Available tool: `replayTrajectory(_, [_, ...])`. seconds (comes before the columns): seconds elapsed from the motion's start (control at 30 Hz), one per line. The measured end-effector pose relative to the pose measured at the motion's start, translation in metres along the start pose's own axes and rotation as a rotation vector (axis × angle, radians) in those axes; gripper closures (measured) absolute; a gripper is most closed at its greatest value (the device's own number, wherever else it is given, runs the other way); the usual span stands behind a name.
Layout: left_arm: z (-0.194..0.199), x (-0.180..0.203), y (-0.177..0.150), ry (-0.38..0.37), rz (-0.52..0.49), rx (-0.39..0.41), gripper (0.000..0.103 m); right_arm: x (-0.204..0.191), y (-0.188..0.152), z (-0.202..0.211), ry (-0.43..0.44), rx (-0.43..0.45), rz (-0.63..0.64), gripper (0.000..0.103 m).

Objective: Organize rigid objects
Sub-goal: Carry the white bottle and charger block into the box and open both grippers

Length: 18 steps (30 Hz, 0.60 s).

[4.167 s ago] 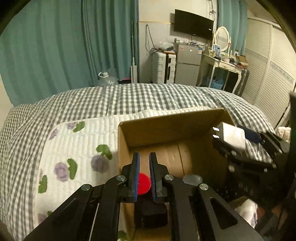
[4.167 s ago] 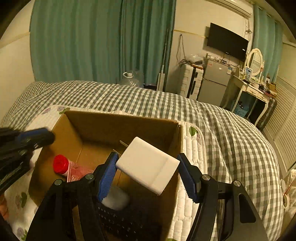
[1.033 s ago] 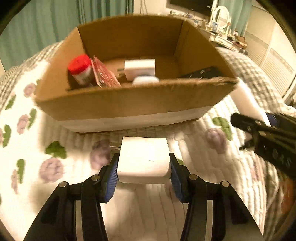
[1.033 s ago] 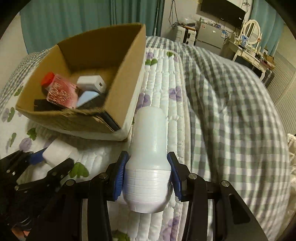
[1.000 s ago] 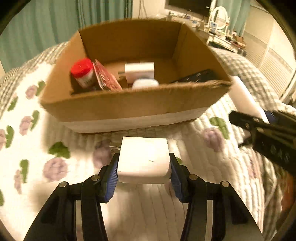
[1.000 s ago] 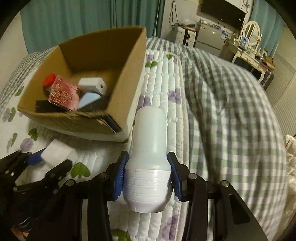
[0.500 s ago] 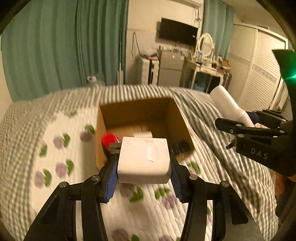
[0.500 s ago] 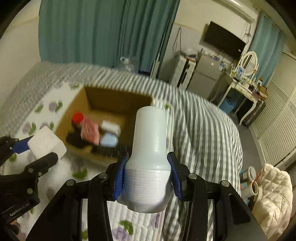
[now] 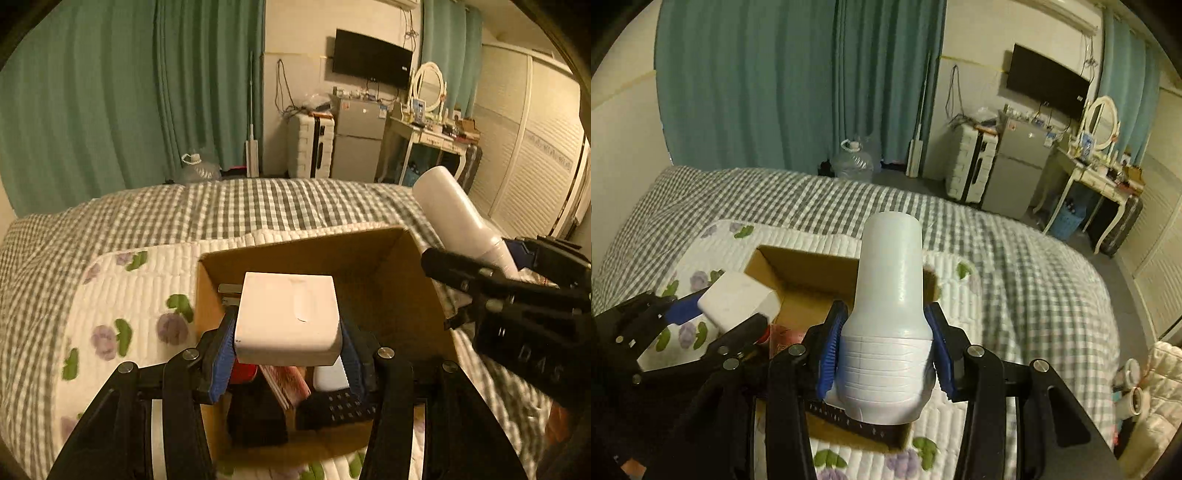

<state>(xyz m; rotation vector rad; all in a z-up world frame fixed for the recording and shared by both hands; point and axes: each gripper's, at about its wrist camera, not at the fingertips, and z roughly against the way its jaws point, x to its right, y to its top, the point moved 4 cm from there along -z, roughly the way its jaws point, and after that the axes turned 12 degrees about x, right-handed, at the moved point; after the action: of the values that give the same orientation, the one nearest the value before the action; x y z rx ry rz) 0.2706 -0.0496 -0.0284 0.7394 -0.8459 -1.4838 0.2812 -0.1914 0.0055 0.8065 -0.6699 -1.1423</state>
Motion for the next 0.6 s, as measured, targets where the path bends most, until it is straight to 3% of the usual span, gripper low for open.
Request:
replayTrajectory(0.33, [-0.046,0.001,-0.028,0.014,-0.005,-0.063,0.052,0.013,-0.035,-0.056,0.012,-0.057,-0.028,0.060])
replayTrajectory(0.6, [-0.027,-0.003,-0.011,0.047,0.009,-0.005,0.050,0.017,-0.037,-0.056,0.026,-0.042,-0.045,0.060])
